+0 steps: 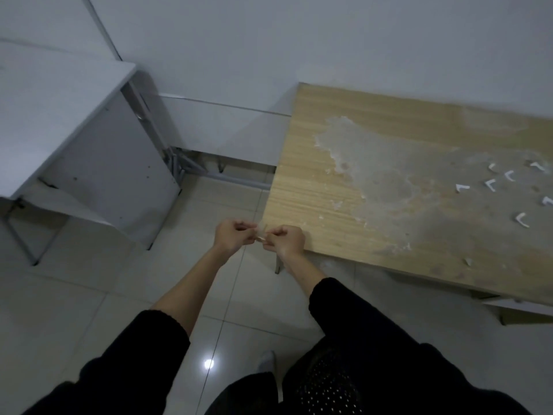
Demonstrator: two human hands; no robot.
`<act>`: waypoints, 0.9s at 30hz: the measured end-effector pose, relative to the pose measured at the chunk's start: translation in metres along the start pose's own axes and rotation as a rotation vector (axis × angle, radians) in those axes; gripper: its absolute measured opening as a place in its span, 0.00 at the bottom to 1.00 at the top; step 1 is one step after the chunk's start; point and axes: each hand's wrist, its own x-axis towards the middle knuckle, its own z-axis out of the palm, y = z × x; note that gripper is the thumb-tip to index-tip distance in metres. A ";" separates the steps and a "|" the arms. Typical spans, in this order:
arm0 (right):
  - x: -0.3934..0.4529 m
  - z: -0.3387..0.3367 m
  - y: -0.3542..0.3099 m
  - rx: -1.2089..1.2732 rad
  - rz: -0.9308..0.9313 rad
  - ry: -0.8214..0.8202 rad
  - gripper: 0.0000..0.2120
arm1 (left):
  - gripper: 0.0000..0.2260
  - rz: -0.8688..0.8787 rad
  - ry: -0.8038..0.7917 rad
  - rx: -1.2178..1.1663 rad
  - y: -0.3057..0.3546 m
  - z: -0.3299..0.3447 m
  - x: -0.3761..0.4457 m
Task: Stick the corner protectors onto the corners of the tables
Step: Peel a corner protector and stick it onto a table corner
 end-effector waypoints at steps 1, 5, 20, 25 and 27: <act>0.000 0.003 0.003 -0.007 -0.006 0.025 0.16 | 0.07 0.002 0.005 -0.010 -0.003 -0.001 -0.001; -0.003 0.011 0.008 -0.065 -0.030 0.110 0.19 | 0.03 -0.005 0.042 -0.066 -0.011 0.001 -0.006; 0.005 0.010 0.009 -0.224 -0.071 0.184 0.20 | 0.08 0.001 0.129 -0.114 -0.015 0.016 -0.005; 0.005 0.006 0.007 -0.325 -0.112 0.137 0.19 | 0.11 0.037 0.127 -0.083 -0.013 0.017 -0.001; 0.005 0.003 0.005 -0.359 -0.120 0.110 0.19 | 0.12 0.035 0.117 -0.057 -0.011 0.016 0.001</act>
